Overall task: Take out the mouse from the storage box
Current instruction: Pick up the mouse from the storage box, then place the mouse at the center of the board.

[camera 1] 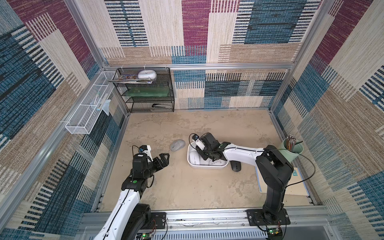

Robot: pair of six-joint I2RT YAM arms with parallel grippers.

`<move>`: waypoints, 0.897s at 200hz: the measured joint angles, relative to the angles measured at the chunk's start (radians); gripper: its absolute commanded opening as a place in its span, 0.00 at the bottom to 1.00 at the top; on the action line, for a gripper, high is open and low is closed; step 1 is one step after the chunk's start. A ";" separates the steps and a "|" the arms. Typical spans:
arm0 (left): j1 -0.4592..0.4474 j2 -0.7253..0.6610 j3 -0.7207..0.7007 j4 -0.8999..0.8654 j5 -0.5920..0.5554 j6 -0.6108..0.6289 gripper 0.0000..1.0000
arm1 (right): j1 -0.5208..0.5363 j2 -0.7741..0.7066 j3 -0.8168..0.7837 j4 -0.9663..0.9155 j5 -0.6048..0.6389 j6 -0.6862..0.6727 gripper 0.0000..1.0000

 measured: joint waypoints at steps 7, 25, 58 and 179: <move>0.000 -0.001 0.000 0.000 0.000 0.000 0.99 | 0.000 -0.010 -0.003 0.000 0.000 0.002 0.26; 0.000 -0.005 0.000 0.000 0.000 0.000 0.99 | 0.001 -0.041 -0.018 -0.005 0.003 0.008 0.25; 0.000 -0.010 0.000 -0.001 0.000 0.000 0.99 | 0.003 -0.095 -0.035 -0.010 0.018 0.019 0.24; 0.000 -0.295 0.000 -0.145 -0.114 -0.036 0.99 | 0.240 -0.285 -0.036 -0.089 0.093 0.107 0.24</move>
